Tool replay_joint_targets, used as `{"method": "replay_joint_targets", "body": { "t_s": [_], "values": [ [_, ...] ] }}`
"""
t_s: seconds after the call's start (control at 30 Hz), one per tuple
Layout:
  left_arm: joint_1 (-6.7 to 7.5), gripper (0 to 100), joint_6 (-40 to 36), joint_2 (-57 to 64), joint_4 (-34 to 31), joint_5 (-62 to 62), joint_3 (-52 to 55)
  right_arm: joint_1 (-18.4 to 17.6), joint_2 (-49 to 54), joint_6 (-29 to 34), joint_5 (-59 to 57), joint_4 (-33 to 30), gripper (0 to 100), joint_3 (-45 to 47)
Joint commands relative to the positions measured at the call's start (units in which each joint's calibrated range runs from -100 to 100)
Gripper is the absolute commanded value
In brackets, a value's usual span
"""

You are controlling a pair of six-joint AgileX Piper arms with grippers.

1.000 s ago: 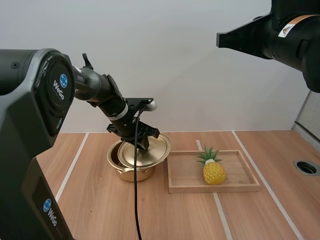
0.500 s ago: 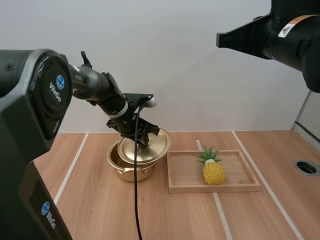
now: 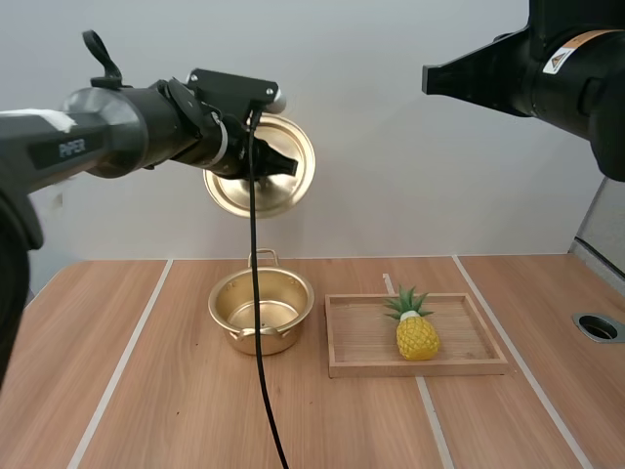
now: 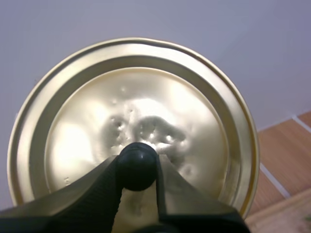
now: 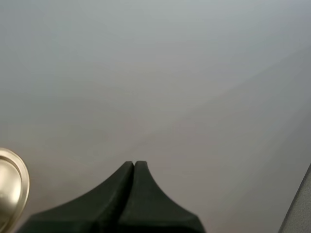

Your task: Open the pot, put the pineapple inside, and close it

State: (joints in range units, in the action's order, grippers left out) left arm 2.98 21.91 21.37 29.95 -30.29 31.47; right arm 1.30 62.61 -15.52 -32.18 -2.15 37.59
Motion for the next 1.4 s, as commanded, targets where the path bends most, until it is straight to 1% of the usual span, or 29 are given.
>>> {"method": "replay_joint_targets", "body": {
  "t_s": [0.0, 0.23, 0.33, 0.5, 0.63, 0.77, 0.9, 1.07, 1.37],
  "values": [
    [0.01, 0, 0.20, 3.86, 1.13, 8.24, -0.42, 0.23, 0.17, -0.54, -0.22, -0.30, 0, -0.48],
    [0.01, 0, -0.07, 11.59, 1.13, 20.85, -0.42, 0.23, 0.17, -0.54, -4.80, -0.05, 0, -0.48],
    [0.01, 0, -0.07, 15.56, 1.13, 25.77, -0.42, 0.23, 0.17, -0.54, -5.01, -0.05, 0, -0.48],
    [0.01, 0, -0.07, 23.16, 1.13, 30.29, -0.42, 0.23, 0.17, -0.54, -6.21, 0.59, 0, -0.48],
    [0.01, 0, -0.07, 28.06, 1.13, 31.82, -0.42, 0.23, 0.17, -0.54, -8.75, 2.77, 0, -0.48],
    [0.01, 0, -0.07, 30.86, 1.13, 32.01, -2.65, 0.23, -0.12, -0.54, -9.08, 3.57, 0, -0.19],
    [0.01, 0, -0.07, 31.47, 1.13, 31.30, -7.98, 0.23, -0.50, -0.54, -9.78, 3.55, 0, -0.19],
    [0.01, 0, -0.57, 31.47, 1.13, 25.09, -14.12, 0.23, -0.50, -0.54, -10.93, 3.55, 0, -0.19],
    [0.01, 0, -1.17, 32.13, 1.13, 19.94, -15.18, 0.23, -1.69, -0.54, -13.46, 3.55, 0, -0.19]
  ]
}}
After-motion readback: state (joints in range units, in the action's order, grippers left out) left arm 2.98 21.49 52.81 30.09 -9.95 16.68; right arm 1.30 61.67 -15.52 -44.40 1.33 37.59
